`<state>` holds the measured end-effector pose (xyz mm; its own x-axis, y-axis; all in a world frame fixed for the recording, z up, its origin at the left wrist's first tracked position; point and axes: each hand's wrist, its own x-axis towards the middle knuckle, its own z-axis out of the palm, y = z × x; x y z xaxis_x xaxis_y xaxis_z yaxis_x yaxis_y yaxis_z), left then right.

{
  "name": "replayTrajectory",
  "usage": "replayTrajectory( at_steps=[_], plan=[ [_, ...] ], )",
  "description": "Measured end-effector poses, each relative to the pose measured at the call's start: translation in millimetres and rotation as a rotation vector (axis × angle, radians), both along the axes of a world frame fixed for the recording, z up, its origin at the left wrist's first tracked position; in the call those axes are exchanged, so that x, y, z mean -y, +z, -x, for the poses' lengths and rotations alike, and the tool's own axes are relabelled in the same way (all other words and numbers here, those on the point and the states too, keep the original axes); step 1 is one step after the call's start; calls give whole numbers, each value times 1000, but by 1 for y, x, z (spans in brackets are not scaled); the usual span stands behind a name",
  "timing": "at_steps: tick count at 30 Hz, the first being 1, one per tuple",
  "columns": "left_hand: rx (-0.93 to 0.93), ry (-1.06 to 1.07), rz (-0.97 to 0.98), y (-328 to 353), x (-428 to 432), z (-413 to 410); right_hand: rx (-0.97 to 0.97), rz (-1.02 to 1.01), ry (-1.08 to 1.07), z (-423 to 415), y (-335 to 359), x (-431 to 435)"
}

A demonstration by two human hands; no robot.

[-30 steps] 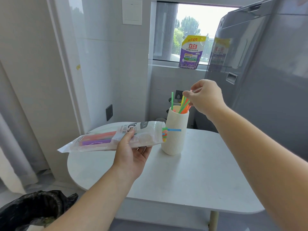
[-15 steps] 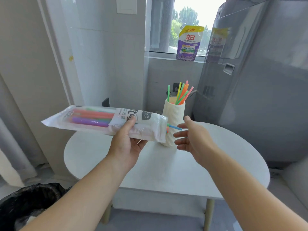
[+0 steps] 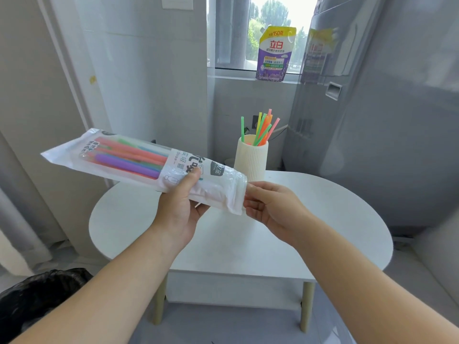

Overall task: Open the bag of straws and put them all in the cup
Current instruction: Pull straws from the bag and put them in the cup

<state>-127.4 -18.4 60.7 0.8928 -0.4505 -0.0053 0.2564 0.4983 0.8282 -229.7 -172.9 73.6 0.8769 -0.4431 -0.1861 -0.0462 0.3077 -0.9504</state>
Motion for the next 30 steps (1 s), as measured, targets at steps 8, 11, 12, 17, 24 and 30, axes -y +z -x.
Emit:
replayTrajectory(
  at_steps=[8,11,12,17,24,30],
  plan=[
    [-75,15,53,0,0,0,22,11,-60,2,6,3],
    [-110,16,67,0,-1,-1,10,48,-103,3,8,7],
    [-116,15,69,0,-2,-1,13,60,-111,4,8,7],
    [-134,0,76,1,0,1,45,127,-100,3,8,5],
    [-160,-2,91,1,-3,-2,16,182,-142,5,12,12],
    [-210,0,94,1,-4,-2,17,196,-139,7,16,14]
  ],
)
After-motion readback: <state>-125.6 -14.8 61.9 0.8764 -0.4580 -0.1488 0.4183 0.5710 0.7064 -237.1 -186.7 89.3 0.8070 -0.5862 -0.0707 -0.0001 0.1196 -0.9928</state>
